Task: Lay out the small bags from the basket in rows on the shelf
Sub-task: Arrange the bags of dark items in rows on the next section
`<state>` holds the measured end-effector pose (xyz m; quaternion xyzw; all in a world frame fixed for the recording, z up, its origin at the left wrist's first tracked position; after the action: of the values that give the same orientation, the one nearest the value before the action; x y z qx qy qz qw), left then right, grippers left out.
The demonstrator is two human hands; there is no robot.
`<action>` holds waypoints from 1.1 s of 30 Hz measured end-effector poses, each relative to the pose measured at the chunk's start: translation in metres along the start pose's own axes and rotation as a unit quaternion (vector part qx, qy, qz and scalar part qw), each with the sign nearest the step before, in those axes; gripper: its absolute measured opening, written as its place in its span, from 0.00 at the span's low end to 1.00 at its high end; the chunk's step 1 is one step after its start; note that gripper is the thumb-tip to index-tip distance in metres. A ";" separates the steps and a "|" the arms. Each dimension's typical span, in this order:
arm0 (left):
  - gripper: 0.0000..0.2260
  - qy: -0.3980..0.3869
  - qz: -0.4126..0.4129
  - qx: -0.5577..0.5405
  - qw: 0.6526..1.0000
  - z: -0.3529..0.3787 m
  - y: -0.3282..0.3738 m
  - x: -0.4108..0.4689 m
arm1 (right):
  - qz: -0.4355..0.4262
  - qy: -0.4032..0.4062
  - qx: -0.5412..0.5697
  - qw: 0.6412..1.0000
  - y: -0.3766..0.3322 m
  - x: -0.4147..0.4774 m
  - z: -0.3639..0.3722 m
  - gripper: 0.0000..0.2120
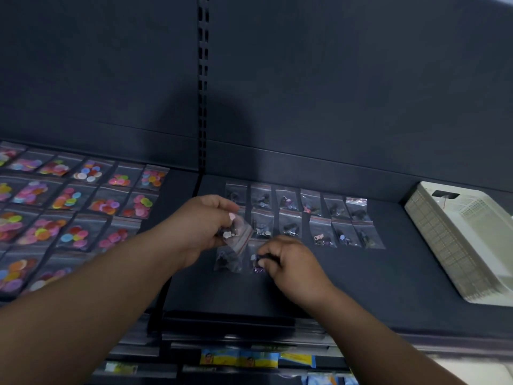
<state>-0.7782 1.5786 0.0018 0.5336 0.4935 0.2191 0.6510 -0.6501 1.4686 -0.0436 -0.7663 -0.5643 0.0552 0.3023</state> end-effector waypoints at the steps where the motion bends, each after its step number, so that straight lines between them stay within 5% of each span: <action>1: 0.09 -0.001 0.005 -0.003 1.000 0.001 0.001 0.000 | 0.023 0.019 0.023 0.999 0.000 0.000 -0.002 0.04; 4: 0.08 -0.009 0.021 -0.026 0.999 0.007 0.004 -0.003 | 0.155 0.080 0.217 0.961 -0.006 0.003 -0.015 0.08; 7: 0.08 -0.030 0.031 -0.077 0.996 0.018 0.007 -0.008 | 0.287 0.015 0.425 0.859 -0.019 0.004 -0.016 0.07; 13: 0.03 -0.029 0.048 0.012 0.998 0.031 0.000 -0.006 | 0.340 0.017 0.509 0.791 -0.020 0.007 -0.030 0.07; 18: 0.04 -0.073 0.028 0.075 0.994 0.040 -0.004 -0.008 | 0.363 0.056 0.484 0.794 -0.004 0.004 -0.035 0.09; 24: 0.07 -0.084 -0.034 -0.058 0.994 0.055 -0.003 -0.012 | 0.362 0.021 0.558 0.747 -0.006 -0.005 -0.033 0.08; 33: 0.09 -0.058 -0.003 0.011 0.998 0.051 -0.008 -0.006 | 0.342 -0.028 0.444 0.828 0.001 -0.009 -0.042 0.13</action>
<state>-0.7375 1.5467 -0.0064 0.5507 0.4590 0.1809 0.6733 -0.6342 1.4440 -0.0128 -0.6917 -0.1893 0.4204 0.5559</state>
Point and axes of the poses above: each hand's wrist, its own x-axis towards the middle knuckle, its own z-axis out of the palm, y = z × x, the point moved 4 cm from there along x, towards the middle knuckle, and after that the axes turned 11 degrees about y, right-handed, at the moved point
